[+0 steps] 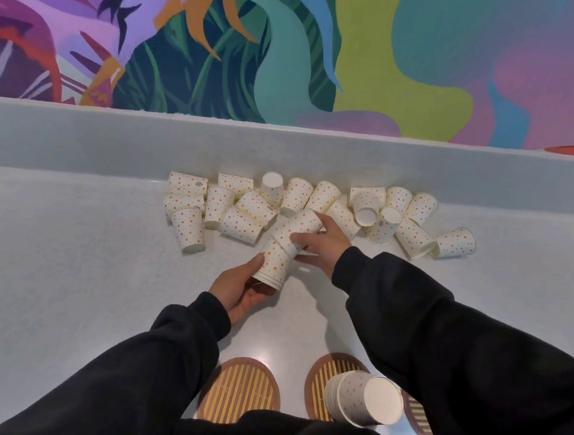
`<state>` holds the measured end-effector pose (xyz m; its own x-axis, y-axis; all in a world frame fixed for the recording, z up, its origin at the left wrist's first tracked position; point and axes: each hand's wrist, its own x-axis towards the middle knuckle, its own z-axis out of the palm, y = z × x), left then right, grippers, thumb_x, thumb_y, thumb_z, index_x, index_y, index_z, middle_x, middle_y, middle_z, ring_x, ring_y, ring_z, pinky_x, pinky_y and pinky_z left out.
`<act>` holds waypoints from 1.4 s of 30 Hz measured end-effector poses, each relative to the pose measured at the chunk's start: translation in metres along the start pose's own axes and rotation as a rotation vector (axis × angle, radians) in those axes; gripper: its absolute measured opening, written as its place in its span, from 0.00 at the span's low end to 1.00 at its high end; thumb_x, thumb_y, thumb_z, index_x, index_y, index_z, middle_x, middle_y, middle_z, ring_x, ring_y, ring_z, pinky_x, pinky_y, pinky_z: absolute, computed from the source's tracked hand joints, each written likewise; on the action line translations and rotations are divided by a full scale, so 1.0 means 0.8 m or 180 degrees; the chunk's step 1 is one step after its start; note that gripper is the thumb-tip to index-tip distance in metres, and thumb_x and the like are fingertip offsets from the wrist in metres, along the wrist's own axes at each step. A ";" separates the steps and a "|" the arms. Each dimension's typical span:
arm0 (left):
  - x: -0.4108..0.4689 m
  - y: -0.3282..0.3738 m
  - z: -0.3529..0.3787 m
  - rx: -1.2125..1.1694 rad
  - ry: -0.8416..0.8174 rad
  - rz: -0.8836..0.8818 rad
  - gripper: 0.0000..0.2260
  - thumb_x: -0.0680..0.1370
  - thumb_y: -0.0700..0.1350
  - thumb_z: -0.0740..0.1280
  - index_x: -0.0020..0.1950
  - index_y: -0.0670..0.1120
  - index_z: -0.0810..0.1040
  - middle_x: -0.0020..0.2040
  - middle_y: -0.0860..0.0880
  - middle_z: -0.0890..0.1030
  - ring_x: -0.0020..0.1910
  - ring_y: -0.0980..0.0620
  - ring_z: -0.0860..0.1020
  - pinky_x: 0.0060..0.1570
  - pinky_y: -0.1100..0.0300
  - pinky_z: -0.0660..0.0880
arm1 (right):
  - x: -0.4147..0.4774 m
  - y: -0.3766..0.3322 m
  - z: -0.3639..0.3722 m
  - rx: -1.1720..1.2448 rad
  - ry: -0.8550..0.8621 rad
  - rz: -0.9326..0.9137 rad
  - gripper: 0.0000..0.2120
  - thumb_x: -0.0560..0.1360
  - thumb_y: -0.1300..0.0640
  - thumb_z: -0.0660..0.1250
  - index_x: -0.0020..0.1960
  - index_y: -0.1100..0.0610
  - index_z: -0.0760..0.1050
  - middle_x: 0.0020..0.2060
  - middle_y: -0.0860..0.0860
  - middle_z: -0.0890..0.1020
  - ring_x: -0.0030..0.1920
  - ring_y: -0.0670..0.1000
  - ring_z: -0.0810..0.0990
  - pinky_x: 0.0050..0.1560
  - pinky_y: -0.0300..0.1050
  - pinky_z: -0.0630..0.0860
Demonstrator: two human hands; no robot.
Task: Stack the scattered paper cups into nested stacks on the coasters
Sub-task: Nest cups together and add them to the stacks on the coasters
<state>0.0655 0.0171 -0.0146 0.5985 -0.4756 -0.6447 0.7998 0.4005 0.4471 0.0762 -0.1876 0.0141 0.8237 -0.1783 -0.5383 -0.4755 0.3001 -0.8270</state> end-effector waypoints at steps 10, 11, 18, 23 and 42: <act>0.011 -0.003 0.013 0.0656 -0.0035 0.0165 0.26 0.74 0.51 0.73 0.68 0.39 0.76 0.60 0.36 0.84 0.60 0.39 0.83 0.52 0.50 0.83 | -0.010 0.016 -0.017 -0.0790 -0.0580 0.0103 0.42 0.65 0.60 0.83 0.74 0.49 0.68 0.64 0.57 0.79 0.62 0.60 0.81 0.59 0.63 0.81; 0.013 -0.003 0.013 0.0711 -0.0034 0.0151 0.27 0.74 0.50 0.74 0.68 0.39 0.77 0.60 0.37 0.84 0.61 0.39 0.83 0.55 0.49 0.83 | -0.010 0.015 -0.021 -0.0998 -0.0558 0.0001 0.44 0.64 0.58 0.83 0.75 0.48 0.67 0.63 0.56 0.79 0.61 0.58 0.81 0.57 0.60 0.82; 0.016 -0.002 -0.001 0.0617 0.0355 0.0132 0.19 0.77 0.48 0.74 0.65 0.40 0.78 0.57 0.38 0.85 0.58 0.39 0.83 0.54 0.45 0.82 | 0.018 0.013 -0.052 -0.2821 0.0880 -0.0908 0.31 0.69 0.47 0.80 0.68 0.51 0.72 0.60 0.52 0.76 0.58 0.53 0.77 0.58 0.49 0.77; 0.017 0.001 -0.014 0.0455 0.0514 0.0080 0.20 0.78 0.52 0.73 0.64 0.41 0.78 0.56 0.38 0.84 0.54 0.41 0.82 0.65 0.42 0.77 | 0.034 0.019 -0.042 -0.4042 0.0710 -0.0507 0.32 0.71 0.50 0.78 0.70 0.51 0.68 0.65 0.55 0.74 0.62 0.58 0.76 0.61 0.51 0.75; -0.067 -0.009 -0.010 0.0822 0.0308 0.0246 0.24 0.78 0.53 0.70 0.68 0.40 0.76 0.59 0.38 0.82 0.50 0.44 0.80 0.40 0.56 0.80 | -0.107 -0.034 -0.017 -0.3373 -0.0710 -0.1569 0.26 0.72 0.65 0.76 0.65 0.45 0.80 0.64 0.46 0.80 0.59 0.48 0.78 0.56 0.37 0.76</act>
<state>0.0274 0.0461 0.0124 0.6611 -0.3695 -0.6530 0.7444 0.2141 0.6324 0.0147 -0.1932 0.0803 0.9751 0.1412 -0.1713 -0.0246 -0.6980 -0.7156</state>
